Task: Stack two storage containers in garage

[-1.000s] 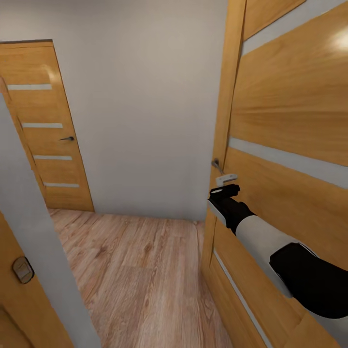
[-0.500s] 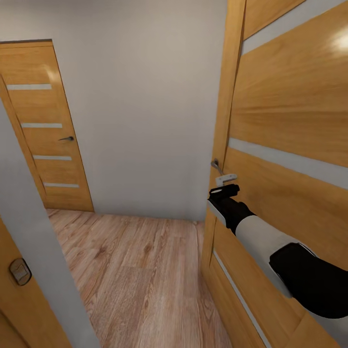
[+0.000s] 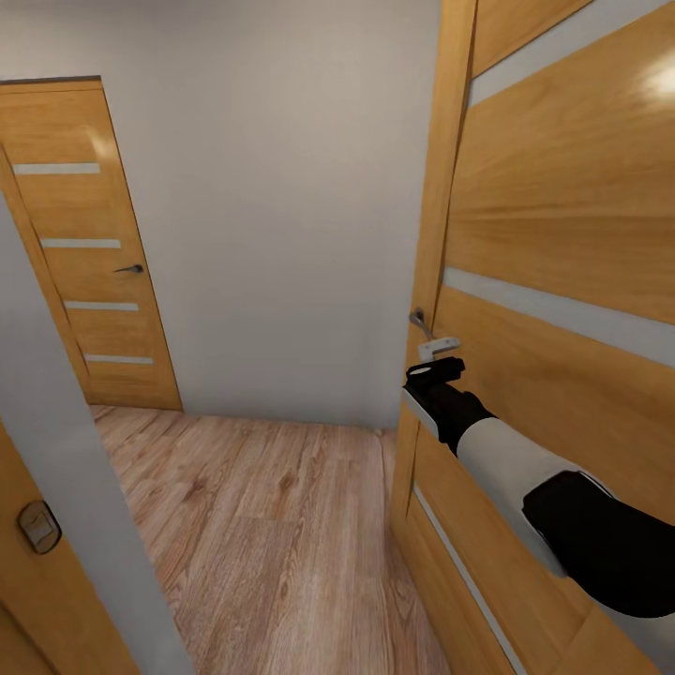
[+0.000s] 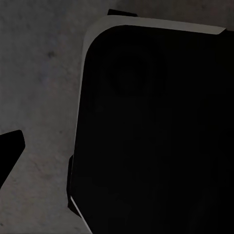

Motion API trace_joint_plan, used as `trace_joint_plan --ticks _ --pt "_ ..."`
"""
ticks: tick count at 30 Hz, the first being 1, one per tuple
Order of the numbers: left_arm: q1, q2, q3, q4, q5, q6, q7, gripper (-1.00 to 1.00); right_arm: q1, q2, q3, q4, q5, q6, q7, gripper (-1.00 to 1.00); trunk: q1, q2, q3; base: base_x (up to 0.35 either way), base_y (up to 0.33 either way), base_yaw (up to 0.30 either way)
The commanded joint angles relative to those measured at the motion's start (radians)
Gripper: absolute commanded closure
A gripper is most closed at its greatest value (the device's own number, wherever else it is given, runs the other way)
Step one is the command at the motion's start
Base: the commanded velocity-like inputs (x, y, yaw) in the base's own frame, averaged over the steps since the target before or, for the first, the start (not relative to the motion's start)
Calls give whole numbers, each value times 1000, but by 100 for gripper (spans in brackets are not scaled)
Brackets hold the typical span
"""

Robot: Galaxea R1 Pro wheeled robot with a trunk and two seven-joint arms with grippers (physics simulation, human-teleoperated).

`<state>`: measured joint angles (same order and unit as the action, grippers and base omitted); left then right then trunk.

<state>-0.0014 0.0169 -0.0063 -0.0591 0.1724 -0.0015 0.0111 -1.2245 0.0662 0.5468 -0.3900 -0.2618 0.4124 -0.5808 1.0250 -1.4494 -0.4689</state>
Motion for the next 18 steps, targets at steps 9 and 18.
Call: trace_joint_plan --ticks 9,18 --pt "0 0 -2 -1 7 1 1 -100 -1 -1 8 -1 -8 6 -7 -100 0 -1 -1 84 0 0" --pt "0 0 -3 -1 7 1 1 -100 -1 -3 8 -1 -7 6 -7 -100 0 -1 -1 293 0 0"
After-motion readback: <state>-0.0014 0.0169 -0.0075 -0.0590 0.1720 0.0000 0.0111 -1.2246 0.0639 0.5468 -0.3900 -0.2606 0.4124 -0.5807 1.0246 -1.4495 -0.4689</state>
